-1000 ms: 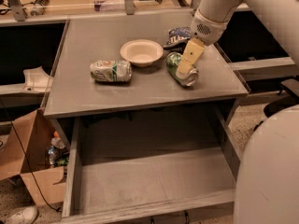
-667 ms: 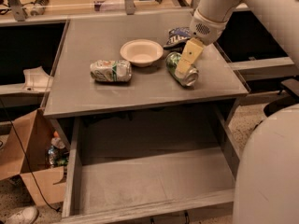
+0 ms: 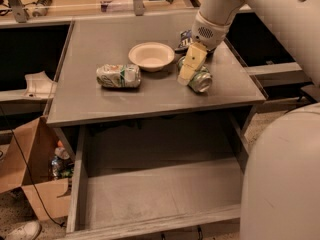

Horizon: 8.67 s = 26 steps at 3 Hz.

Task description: Place green can into top drawer

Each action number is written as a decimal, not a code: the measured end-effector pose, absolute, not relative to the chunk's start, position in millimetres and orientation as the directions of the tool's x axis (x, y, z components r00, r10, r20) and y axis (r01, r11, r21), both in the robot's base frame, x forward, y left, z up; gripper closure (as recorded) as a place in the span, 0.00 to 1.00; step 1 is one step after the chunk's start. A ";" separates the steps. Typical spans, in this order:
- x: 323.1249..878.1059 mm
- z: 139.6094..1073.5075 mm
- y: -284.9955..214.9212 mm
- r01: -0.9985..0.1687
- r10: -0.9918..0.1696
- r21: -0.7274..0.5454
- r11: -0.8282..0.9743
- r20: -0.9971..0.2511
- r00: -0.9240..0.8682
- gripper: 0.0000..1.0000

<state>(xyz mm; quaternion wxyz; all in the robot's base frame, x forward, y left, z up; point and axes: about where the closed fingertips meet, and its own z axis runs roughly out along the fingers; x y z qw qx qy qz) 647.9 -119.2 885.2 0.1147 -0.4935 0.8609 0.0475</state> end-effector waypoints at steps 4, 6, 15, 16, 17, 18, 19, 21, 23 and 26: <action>665.1 854.8 -121.6 -0.852 -0.823 0.045 0.522 -0.235 -0.517 0.00; 665.4 854.1 -121.8 -0.852 -0.823 0.046 0.522 -0.234 -0.517 0.19; 576.3 888.3 -185.9 -0.908 -0.860 -0.105 0.405 -0.380 -0.340 1.00; 579.4 885.5 -183.4 -0.907 -0.856 -0.094 0.410 -0.382 -0.347 1.00; 573.4 880.8 -182.5 -0.901 -0.847 -0.083 0.425 -0.388 -0.364 1.00; 547.5 879.2 -186.3 -0.892 -0.836 -0.079 0.446 -0.394 -0.383 1.00; 488.0 864.0 -195.3 -0.892 -0.824 -0.038 0.451 -0.401 -0.400 1.00; 494.3 854.7 -195.4 -0.889 -0.823 -0.050 0.456 -0.405 -0.399 1.00; 497.0 823.0 -195.8 -0.882 -0.817 -0.071 0.466 -0.416 -0.399 1.00; 458.6 781.7 -195.0 -0.869 -0.790 0.020 0.494 -0.407 -0.459 1.00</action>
Offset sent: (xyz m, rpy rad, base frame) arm 0.0123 -0.0065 -0.0222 0.0314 0.0769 -0.0190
